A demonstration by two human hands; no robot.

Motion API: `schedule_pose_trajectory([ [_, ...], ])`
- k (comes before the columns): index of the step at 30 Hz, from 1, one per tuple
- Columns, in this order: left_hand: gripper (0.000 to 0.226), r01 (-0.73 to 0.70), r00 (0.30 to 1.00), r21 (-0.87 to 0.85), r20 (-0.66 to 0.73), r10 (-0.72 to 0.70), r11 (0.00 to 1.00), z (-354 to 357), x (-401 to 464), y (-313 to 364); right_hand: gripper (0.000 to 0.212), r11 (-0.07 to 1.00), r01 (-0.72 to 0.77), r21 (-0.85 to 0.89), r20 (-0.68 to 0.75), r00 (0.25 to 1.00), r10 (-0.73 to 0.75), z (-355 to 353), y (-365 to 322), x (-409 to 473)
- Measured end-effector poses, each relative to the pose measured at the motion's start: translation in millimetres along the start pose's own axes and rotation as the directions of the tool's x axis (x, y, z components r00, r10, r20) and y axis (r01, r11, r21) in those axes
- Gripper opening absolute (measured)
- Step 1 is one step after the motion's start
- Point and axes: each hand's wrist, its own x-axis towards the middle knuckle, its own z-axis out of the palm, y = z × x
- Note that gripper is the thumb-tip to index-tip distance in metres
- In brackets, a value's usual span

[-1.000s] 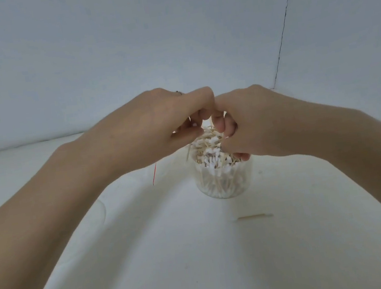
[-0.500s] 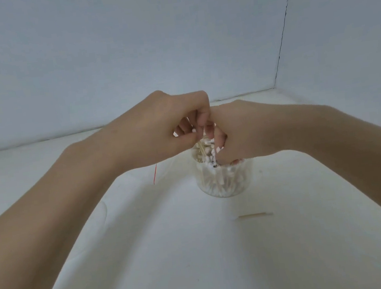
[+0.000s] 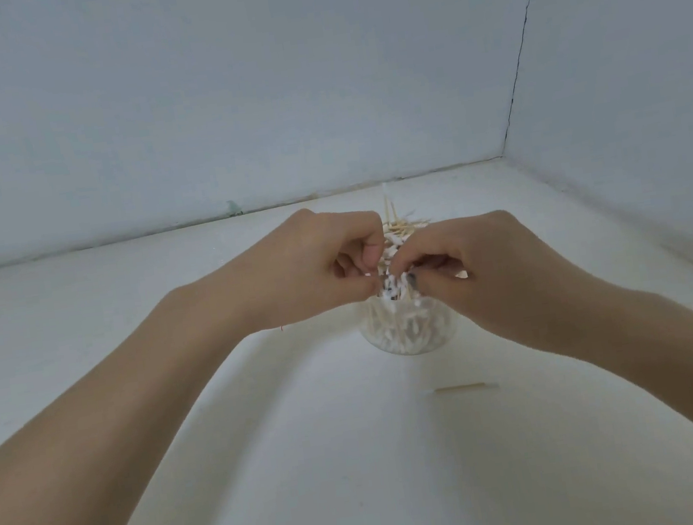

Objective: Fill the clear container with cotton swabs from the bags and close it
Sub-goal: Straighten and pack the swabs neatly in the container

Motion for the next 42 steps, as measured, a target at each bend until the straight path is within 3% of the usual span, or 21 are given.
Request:
schedule_pose_trajectory([
  [3,0.016,0.022,0.999,-0.093,-0.047,-0.026,0.995,4,-6,-4,0.027,1.0,0.026,-0.002,-0.016,1.0,-0.026,2,0,0],
  [8,0.009,0.09,0.986,-0.321,-0.103,-0.129,0.943,15,-16,-14,0.021,0.986,0.034,-0.165,0.015,0.999,-0.032,3,-2,0],
  [12,0.012,0.121,0.963,-0.433,-0.167,-0.211,0.893,27,-14,-14,0.026,0.995,0.011,-0.1,0.041,0.999,-0.007,1,2,-10],
  [15,0.014,0.147,0.928,-0.52,-0.222,-0.3,0.841,36,-13,-14,0.043,0.979,0.135,-0.153,0.089,0.989,-0.122,2,9,-16],
  [18,0.012,0.165,0.902,-0.573,-0.242,-0.357,0.803,46,-15,-11,0.04,0.967,0.182,-0.18,0.099,0.981,-0.166,7,14,-24],
  [27,0.015,0.206,0.796,-0.587,-0.365,-0.483,0.783,57,-10,0,0.029,0.98,0.121,-0.157,-0.16,0.976,-0.146,10,16,-30],
  [37,0.027,0.247,0.728,-0.565,-0.428,-0.535,0.788,74,-5,6,0.008,0.877,0.32,-0.359,-0.256,0.87,-0.422,18,30,-20],
  [39,0.03,0.26,0.726,-0.563,-0.422,-0.543,0.784,76,-4,6,0.007,0.905,0.268,-0.33,-0.373,0.844,-0.386,13,27,-17],
  [42,0.028,0.281,0.746,-0.46,-0.447,-0.494,0.842,77,-4,7,0.006,0.974,0.148,-0.169,-0.531,0.819,-0.216,0,18,-11],
])
